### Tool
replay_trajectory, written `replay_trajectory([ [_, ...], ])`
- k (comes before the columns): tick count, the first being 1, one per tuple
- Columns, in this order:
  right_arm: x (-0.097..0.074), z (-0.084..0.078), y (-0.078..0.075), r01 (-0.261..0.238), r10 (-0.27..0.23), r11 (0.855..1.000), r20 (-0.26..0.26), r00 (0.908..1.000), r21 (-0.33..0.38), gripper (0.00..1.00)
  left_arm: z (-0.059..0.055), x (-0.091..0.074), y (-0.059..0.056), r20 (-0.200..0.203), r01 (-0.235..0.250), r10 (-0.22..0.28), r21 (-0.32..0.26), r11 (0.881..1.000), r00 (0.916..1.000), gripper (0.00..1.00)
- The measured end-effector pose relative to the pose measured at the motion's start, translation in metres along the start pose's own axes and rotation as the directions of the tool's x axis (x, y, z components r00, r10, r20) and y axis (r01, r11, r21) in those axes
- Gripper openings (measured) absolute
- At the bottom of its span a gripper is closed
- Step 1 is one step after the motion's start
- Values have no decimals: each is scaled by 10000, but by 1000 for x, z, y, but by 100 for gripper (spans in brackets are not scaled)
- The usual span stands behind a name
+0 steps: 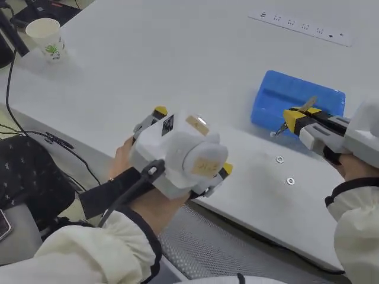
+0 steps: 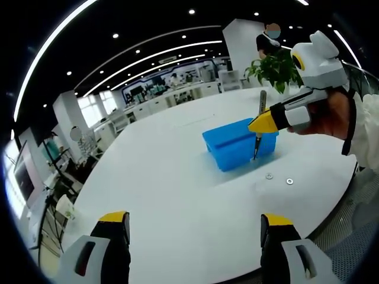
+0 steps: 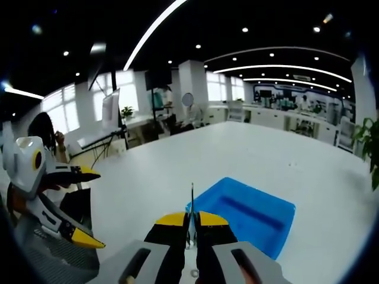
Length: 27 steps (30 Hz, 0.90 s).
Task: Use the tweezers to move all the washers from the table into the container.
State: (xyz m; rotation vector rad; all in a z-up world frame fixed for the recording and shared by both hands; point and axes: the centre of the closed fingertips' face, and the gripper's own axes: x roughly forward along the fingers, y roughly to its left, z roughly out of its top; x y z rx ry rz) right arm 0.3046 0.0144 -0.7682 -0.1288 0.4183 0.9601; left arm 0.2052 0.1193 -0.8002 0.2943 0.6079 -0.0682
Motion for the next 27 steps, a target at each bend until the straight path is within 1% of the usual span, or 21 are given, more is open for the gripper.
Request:
replay_trajectory([
  [3,-1,6,-2,19,-17,9999,127,9999,-102,1,0,0,0,0,18,-18,3,10000,10000,93],
  [6,-1,14,-8,162,-159,9998,325,9993,-115,1,-1,0,-1,-49,38,-38,31,10000,10000,92],
  [10,1,22,-15,254,-250,9996,440,9987,-96,1,0,0,0,-38,3,-3,8,10000,10000,92],
  [13,2,26,-21,407,-396,9990,550,9977,-191,1,1,-1,1,59,-69,69,-29,10000,10000,93],
  [16,4,30,-28,569,-558,9982,644,9964,-160,2,1,0,1,17,-59,59,-18,10000,10000,93],
  [21,8,31,-37,868,-852,9960,666,9941,-205,2,0,0,0,-16,-15,15,25,10000,10000,93],
  [25,14,24,-43,1045,-1027,9939,486,9935,-342,2,-1,0,0,-57,7,-7,54,10000,10000,92],
  [27,17,21,-45,1031,-1015,9938,387,9941,-416,2,-1,0,0,-59,16,-16,49,10000,10000,92],
])
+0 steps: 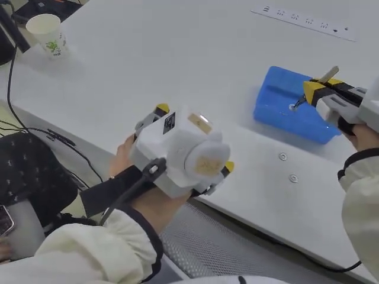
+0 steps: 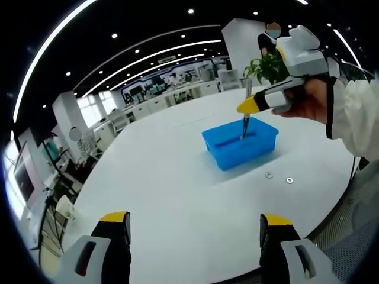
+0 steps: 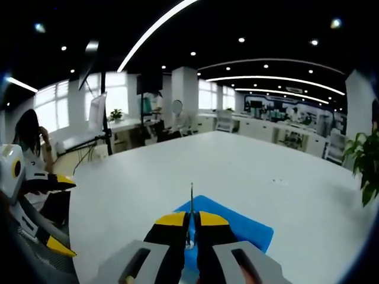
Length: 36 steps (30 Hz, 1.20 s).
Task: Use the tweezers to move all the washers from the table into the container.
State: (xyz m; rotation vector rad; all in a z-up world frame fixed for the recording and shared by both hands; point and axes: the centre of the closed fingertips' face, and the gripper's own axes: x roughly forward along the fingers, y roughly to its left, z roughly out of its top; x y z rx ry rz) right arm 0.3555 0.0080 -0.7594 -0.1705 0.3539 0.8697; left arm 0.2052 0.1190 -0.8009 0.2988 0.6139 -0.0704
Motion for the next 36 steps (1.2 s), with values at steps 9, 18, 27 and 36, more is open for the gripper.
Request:
replay_trajectory([
  [9,11,-12,-3,-42,37,9999,-320,9995,-157,2,-2,1,0,-96,9,-8,30,10000,10000,92],
  [18,21,-33,-8,-1,7,10000,-743,9972,85,2,-4,1,0,-211,14,-13,29,10000,9998,91],
  [27,27,-37,-8,70,-69,10000,-817,9966,10,2,-5,1,0,-282,-4,5,29,10000,9996,91],
  [36,32,-43,-9,-4,6,10000,-957,9954,20,2,-6,2,-1,-379,59,-55,90,9999,9993,90],
])
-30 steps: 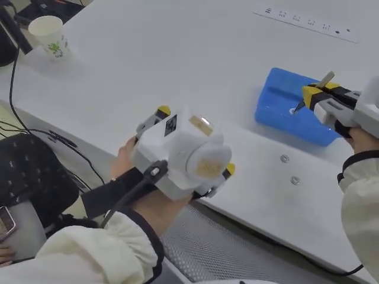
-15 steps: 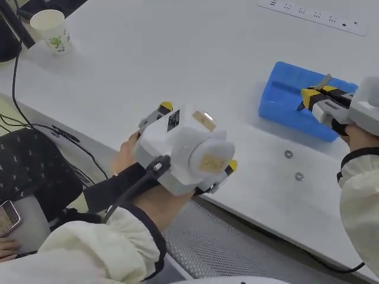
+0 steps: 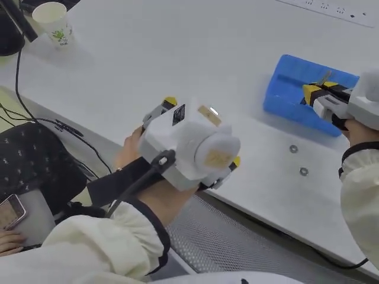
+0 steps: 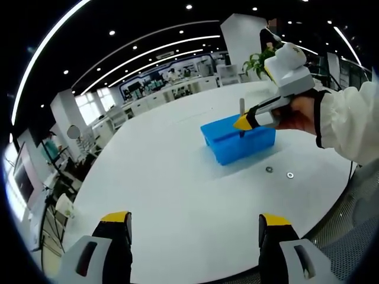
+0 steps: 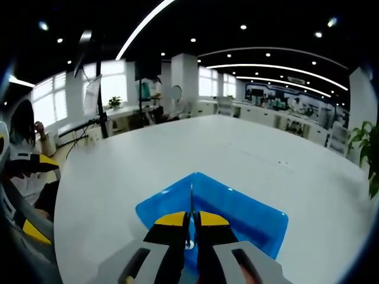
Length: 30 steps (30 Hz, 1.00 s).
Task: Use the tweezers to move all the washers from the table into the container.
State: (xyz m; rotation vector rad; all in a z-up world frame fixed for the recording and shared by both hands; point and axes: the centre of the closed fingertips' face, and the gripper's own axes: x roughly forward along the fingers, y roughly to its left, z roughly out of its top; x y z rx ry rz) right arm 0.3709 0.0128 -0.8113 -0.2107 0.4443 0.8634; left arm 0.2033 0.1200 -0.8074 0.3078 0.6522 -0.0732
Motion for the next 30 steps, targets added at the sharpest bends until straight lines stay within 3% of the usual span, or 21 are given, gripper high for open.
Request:
replay_trajectory([
  [17,-2,-1,-2,70,-68,9996,-108,9999,261,3,-1,1,-2,-45,75,-74,14,10000,10000,89],
  [30,-31,30,-1,4,-44,9987,774,9970,508,3,1,0,-3,35,127,-127,52,9999,9999,89],
])
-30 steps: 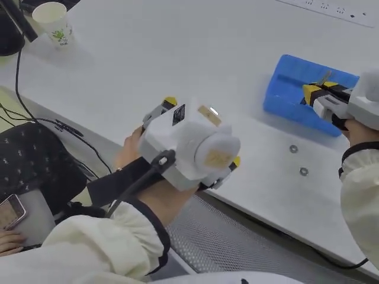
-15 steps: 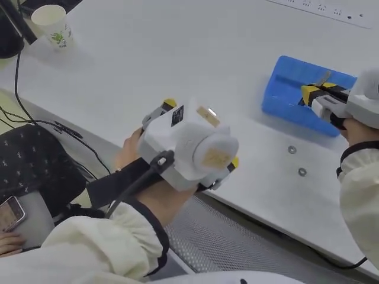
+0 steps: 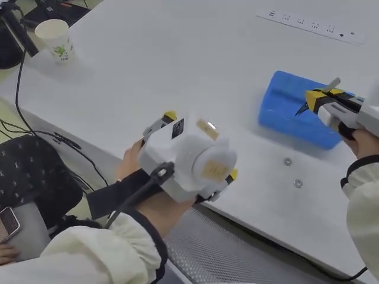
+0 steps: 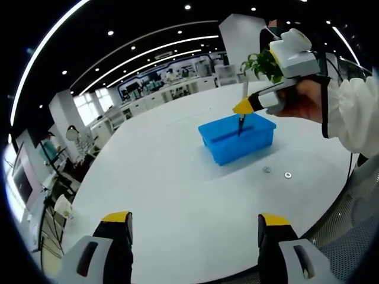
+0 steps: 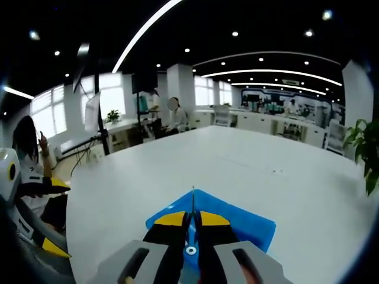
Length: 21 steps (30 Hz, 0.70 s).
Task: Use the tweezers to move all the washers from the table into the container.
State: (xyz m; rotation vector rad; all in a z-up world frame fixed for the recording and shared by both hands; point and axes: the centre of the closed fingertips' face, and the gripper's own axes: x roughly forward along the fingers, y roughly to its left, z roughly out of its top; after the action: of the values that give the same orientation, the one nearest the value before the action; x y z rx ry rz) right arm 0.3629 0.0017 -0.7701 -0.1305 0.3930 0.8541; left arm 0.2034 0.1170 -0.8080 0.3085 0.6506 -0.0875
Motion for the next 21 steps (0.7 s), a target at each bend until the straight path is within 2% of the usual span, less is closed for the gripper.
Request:
replay_trajectory([
  [5,-13,7,4,-63,63,10000,224,9997,-1,3,2,-1,-1,89,24,-24,-19,10000,10000,89],
  [12,-30,18,21,-453,456,9990,540,9975,-67,3,2,-1,0,133,-28,28,-12,10000,9999,89],
  [17,-39,9,33,-622,624,9980,429,9971,-71,3,2,-1,1,139,-26,27,-63,10000,9999,89],
  [21,-42,-10,39,-670,669,9977,102,9977,80,3,3,-2,1,148,-53,54,-54,10000,9999,88],
])
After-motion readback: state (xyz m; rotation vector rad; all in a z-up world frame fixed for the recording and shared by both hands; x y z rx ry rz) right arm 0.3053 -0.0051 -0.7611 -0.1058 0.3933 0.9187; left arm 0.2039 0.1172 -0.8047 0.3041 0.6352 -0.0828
